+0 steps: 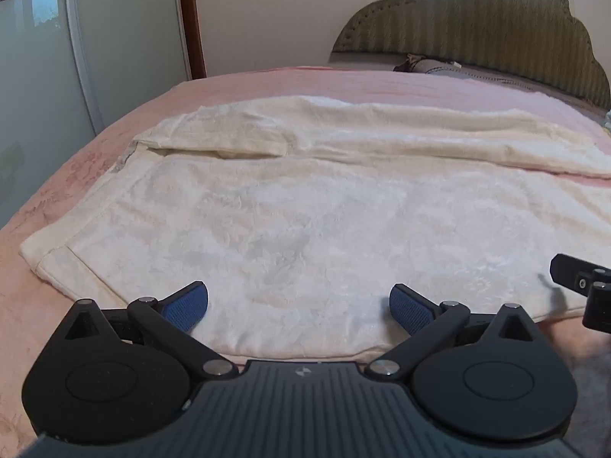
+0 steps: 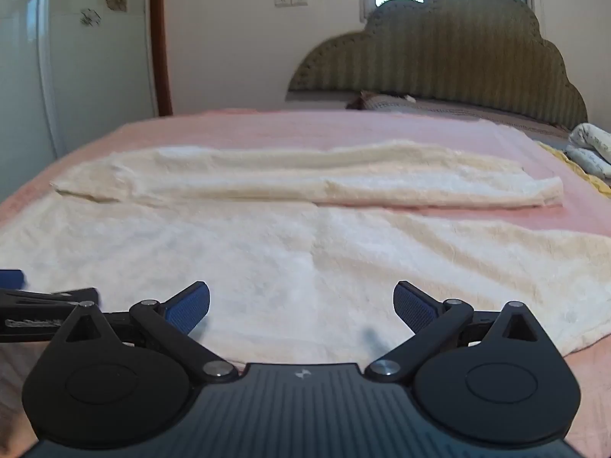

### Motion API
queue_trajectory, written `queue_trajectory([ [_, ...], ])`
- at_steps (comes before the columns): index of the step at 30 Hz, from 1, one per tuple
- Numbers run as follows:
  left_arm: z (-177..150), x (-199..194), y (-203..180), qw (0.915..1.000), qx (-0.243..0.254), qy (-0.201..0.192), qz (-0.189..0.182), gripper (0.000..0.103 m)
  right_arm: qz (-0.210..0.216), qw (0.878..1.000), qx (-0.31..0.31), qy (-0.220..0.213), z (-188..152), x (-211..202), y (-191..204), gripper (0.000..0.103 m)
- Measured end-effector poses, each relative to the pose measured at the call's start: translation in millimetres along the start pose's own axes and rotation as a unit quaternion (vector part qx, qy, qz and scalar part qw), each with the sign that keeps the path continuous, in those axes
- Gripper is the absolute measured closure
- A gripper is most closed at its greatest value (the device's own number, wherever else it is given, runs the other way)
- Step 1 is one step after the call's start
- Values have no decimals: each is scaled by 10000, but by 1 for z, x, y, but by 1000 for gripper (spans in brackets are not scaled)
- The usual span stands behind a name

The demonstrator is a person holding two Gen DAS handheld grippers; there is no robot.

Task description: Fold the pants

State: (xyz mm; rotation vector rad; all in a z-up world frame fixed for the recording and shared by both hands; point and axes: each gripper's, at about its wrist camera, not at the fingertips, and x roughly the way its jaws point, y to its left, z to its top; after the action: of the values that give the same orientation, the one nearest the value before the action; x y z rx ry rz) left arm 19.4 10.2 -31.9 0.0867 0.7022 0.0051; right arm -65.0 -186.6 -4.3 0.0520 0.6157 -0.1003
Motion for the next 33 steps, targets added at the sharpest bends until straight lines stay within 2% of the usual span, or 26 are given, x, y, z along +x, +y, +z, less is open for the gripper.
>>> queue_trajectory([
  [5, -6, 2, -4, 9999, 115, -108, 60, 0, 25, 9991, 94, 406, -17, 19, -6, 0],
  [12, -14, 3, -8, 9995, 131, -271, 98, 0, -83, 9992, -49, 395, -21, 20, 1, 0],
  [33, -16, 4, -10, 9996, 62, -279, 68, 0, -50, 9993, 20, 376, -22, 20, -1, 0],
])
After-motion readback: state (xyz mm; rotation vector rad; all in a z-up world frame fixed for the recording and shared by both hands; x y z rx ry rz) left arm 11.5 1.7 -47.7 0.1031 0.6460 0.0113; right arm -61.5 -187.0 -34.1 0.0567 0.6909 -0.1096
